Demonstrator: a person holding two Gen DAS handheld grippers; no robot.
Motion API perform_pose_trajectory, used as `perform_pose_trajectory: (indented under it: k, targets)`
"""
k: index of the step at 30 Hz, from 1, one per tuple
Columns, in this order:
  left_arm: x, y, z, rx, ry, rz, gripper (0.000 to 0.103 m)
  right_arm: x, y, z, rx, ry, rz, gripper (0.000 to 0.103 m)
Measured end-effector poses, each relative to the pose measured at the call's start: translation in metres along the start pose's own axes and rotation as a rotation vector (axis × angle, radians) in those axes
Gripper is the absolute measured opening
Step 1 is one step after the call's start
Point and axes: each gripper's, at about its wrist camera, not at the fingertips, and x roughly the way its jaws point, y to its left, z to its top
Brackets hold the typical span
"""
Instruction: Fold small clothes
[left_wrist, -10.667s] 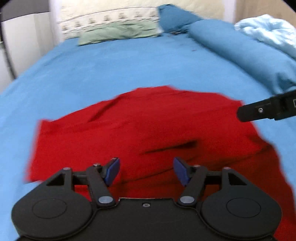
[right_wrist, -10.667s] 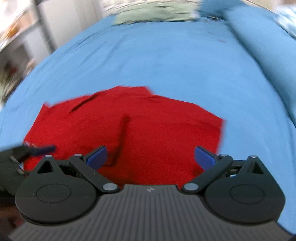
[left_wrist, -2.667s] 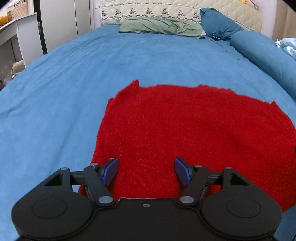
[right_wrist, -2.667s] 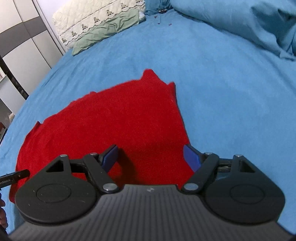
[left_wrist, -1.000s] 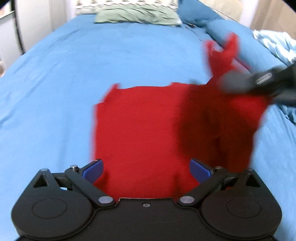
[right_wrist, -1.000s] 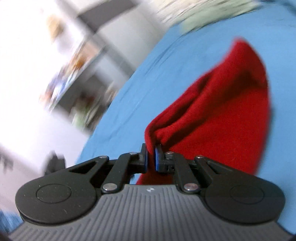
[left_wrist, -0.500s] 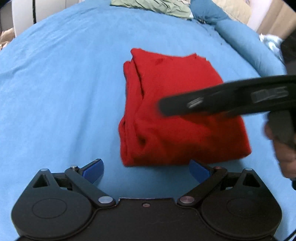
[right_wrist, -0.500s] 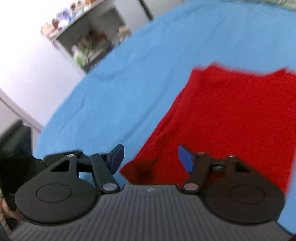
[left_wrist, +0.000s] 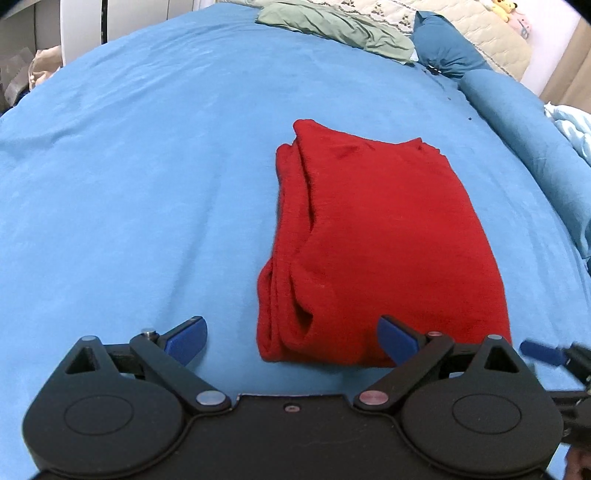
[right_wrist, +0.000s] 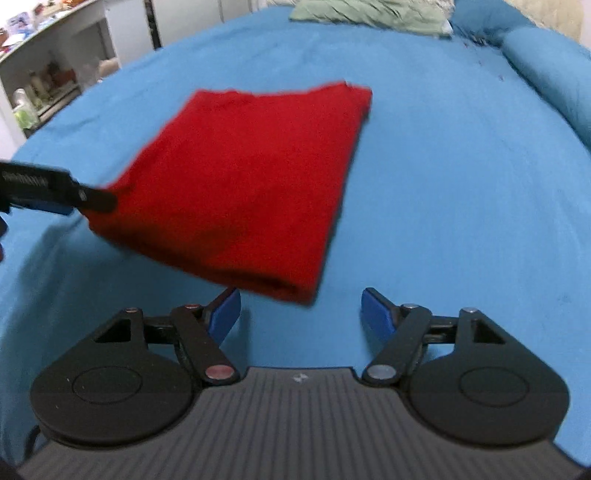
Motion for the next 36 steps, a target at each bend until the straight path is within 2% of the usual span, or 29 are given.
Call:
perform_pose_trajectory:
  k: [6,8,13,15,18,21,22,25,31,32,33,35,36]
  targets:
    - [-0.003,0.005,-0.001,-0.003,-0.006,0.005,0.099,0.016,-0.007,0.001,0.138,-0.056,-0.053,0.083]
    - [-0.004,0.005,0.000,-0.004,-0.007,0.004,0.099,0.019,-0.007,0.001,0.146,-0.070,-0.071,0.083]
    - [-0.001,0.008,-0.001,0.007,-0.015,0.026,0.096,0.033,0.011,0.004,0.107,-0.094,-0.124,0.082]
    - [0.000,0.011,-0.002,0.010,-0.012,0.041,0.091,0.027,0.014,0.010,0.092,-0.099,-0.148,0.071]
    - [-0.001,0.020,-0.004,0.005,-0.011,0.049,0.090,0.010,0.018,0.014,0.002,-0.156,-0.225,0.073]
    - [0.006,0.021,-0.013,0.056,-0.001,0.080,0.087,0.021,0.016,0.008,-0.082,-0.099,-0.244,0.074]
    - [0.010,0.020,-0.016,0.086,-0.002,0.089,0.087,0.028,0.013,0.003,-0.093,-0.067,-0.226,0.074]
    - [0.015,0.014,-0.020,0.150,-0.020,0.116,0.087,0.031,0.000,0.000,-0.070,-0.074,-0.167,0.074]
    - [-0.011,0.008,-0.006,0.173,-0.044,0.124,0.085,0.002,-0.019,0.025,-0.054,-0.040,-0.018,0.078]
    - [-0.017,0.003,-0.002,0.177,-0.058,0.117,0.086,-0.006,-0.022,0.030,-0.048,-0.033,0.012,0.082]
    - [-0.024,0.000,0.005,0.183,-0.075,0.103,0.086,-0.015,-0.026,0.039,-0.038,-0.023,0.045,0.090]
    - [-0.031,-0.006,0.023,0.195,-0.100,0.074,0.096,-0.026,-0.036,0.059,0.002,0.009,0.114,0.098]
    - [-0.030,-0.009,0.032,0.198,-0.098,0.059,0.098,-0.028,-0.042,0.071,0.032,0.025,0.148,0.098]
